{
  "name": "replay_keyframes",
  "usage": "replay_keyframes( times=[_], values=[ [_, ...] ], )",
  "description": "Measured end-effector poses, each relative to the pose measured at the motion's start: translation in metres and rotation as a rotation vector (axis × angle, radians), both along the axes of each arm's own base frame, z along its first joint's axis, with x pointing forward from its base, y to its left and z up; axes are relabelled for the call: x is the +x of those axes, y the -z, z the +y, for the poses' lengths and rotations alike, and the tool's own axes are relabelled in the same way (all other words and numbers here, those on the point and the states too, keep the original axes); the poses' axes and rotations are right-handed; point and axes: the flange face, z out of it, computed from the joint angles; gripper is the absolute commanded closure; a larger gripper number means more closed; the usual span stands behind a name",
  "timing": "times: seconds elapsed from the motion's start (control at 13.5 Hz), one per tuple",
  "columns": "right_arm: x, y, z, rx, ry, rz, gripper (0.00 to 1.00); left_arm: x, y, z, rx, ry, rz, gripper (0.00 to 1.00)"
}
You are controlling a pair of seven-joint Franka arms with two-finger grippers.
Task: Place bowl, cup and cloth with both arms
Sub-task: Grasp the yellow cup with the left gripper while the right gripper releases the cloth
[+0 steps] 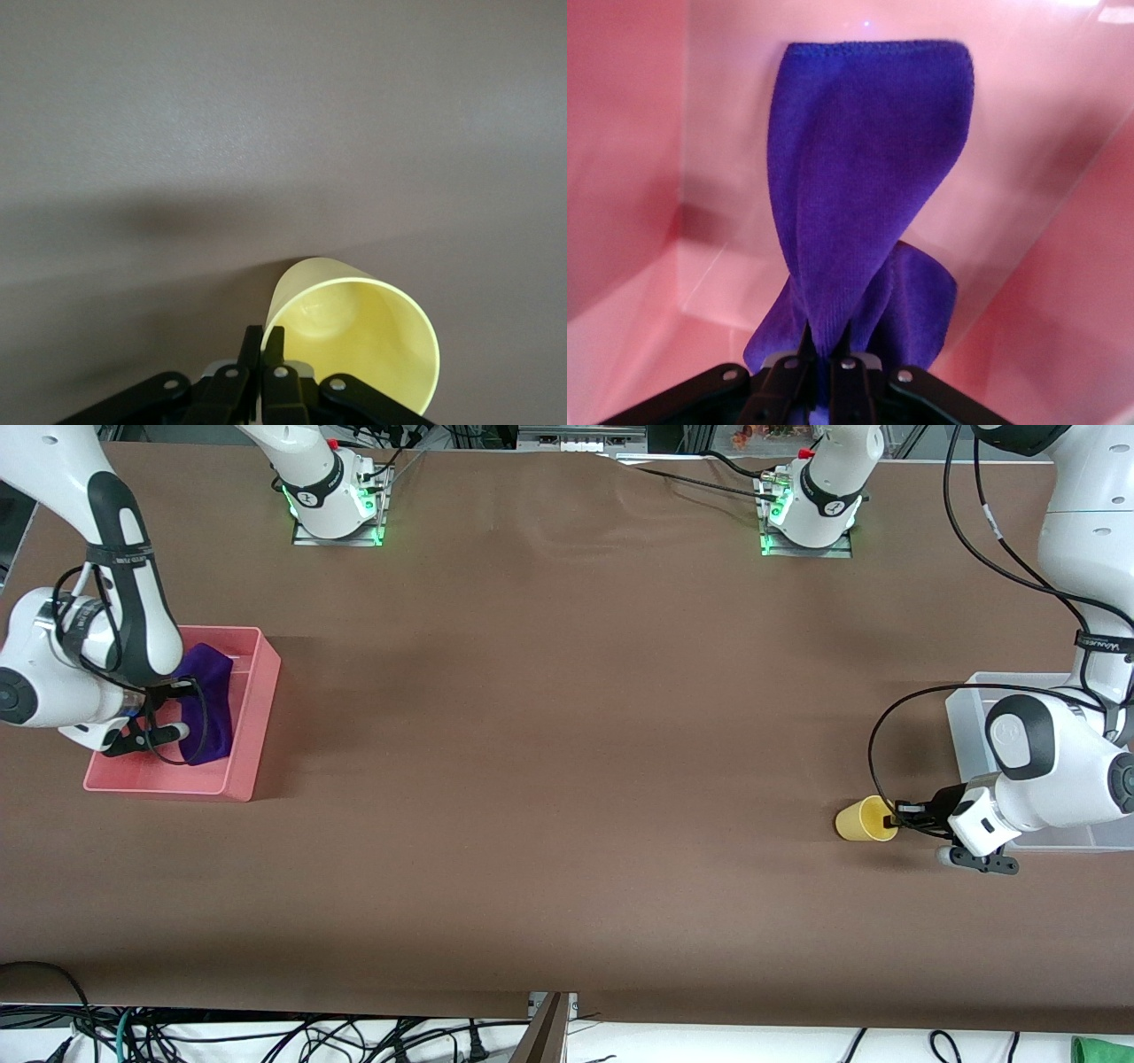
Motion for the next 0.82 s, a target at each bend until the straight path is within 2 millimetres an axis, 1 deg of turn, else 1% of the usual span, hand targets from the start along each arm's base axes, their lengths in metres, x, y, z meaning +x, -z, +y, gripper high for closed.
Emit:
replay_keyframes(
  times=[0.07, 0.15, 0.22, 0.3, 0.37, 0.45, 0.52, 0.59, 0.67, 0.74, 0.82],
  values=[
    [-0.005, 0.006, -0.003, -0.003, 0.004, -0.006, 0.0, 0.001, -0.011, 0.006, 0.002, -0.007, 0.0, 1.0],
    [-0.007, 0.008, -0.005, -0.005, 0.007, -0.008, 0.0, 0.002, -0.028, 0.015, 0.004, -0.014, 0.006, 1.0],
    [-0.007, 0.007, -0.006, -0.005, 0.009, -0.012, 0.0, 0.001, -0.053, 0.032, 0.004, -0.024, 0.021, 1.0],
    [-0.005, 0.002, -0.007, -0.006, 0.01, -0.023, 0.0, -0.003, -0.081, 0.053, 0.0, -0.036, 0.048, 1.0],
    [-0.001, -0.009, -0.007, -0.005, 0.011, -0.044, 0.0, -0.009, -0.107, 0.075, -0.007, -0.042, 0.075, 1.0],
    [0.005, -0.027, -0.006, 0.004, 0.021, -0.067, 0.0, -0.016, -0.133, 0.097, -0.007, -0.032, 0.09, 1.0],
    [0.011, -0.05, -0.004, 0.024, 0.038, -0.084, 0.0, -0.025, -0.152, 0.12, 0.008, -0.005, 0.092, 1.0],
    [0.018, -0.077, 0.001, 0.047, 0.048, -0.097, 0.0, -0.036, -0.165, 0.145, 0.034, 0.036, 0.086, 1.0],
    [0.027, -0.105, 0.01, 0.065, 0.04, -0.107, 0.0, -0.048, -0.173, 0.171, 0.061, 0.078, 0.079, 1.0],
    [0.036, -0.133, 0.024, 0.079, 0.017, -0.117, 0.0, -0.06, -0.174, 0.197, 0.084, 0.123, 0.074, 1.0],
    [0.046, -0.16, 0.043, 0.092, -0.015, -0.126, 0.0, -0.073, -0.172, 0.222, 0.096, 0.17, 0.072, 1.0]
  ],
)
